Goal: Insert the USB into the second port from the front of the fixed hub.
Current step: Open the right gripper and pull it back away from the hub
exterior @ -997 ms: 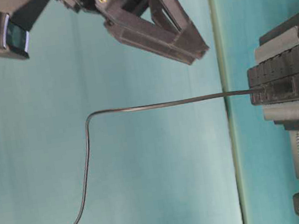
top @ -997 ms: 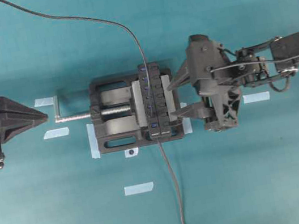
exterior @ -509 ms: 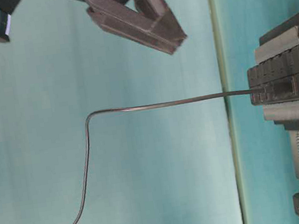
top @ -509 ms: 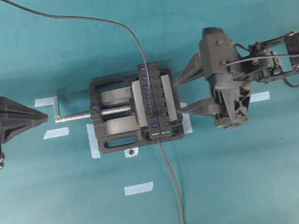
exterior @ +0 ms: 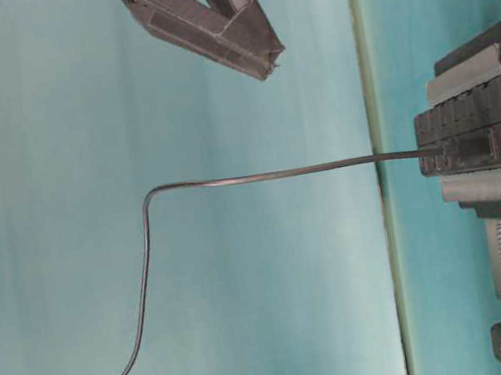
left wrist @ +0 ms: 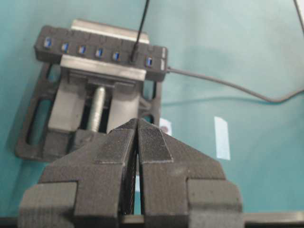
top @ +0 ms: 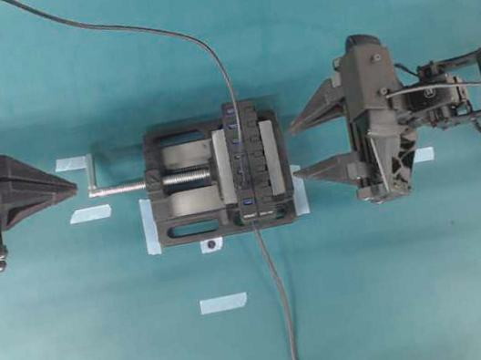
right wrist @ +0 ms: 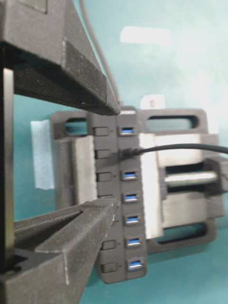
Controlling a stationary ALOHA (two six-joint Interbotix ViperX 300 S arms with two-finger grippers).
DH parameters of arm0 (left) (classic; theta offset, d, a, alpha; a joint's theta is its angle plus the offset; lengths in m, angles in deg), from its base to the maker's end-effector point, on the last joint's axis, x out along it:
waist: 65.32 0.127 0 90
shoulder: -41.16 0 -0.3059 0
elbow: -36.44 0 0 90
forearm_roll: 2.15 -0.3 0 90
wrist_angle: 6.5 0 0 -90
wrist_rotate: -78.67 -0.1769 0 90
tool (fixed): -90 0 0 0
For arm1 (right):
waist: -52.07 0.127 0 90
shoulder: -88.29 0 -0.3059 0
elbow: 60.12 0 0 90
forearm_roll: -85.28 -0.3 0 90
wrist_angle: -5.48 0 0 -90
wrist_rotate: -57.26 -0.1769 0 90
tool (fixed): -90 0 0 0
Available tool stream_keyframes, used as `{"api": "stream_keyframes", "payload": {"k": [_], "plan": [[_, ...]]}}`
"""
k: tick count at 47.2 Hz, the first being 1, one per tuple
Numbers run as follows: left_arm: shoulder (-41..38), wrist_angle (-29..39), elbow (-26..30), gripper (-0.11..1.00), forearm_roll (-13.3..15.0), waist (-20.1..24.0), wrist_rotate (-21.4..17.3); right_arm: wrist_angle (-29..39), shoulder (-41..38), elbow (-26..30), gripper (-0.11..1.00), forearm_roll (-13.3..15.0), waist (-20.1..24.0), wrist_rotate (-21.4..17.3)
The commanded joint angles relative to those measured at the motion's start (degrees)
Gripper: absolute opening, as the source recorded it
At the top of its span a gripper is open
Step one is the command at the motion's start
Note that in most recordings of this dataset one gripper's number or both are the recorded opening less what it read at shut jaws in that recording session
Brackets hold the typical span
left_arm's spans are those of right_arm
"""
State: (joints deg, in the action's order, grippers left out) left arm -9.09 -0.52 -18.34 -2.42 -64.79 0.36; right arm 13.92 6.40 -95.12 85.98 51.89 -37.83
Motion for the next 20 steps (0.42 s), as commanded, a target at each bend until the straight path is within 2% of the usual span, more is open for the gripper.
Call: {"api": "stream_keyframes", "payload": {"k": [1,20], "plan": [[-0.3,-0.5,0.6,0.00,-0.1,0.0,0.1,-1.0,0.8,0.4,0.78,-0.1,-0.1,-0.6],[-0.4,-0.5,0.6,0.00,-0.1,0.0,0.0,2.1,0.6,0.9,0.78,-0.1,0.5,-0.6]]}}
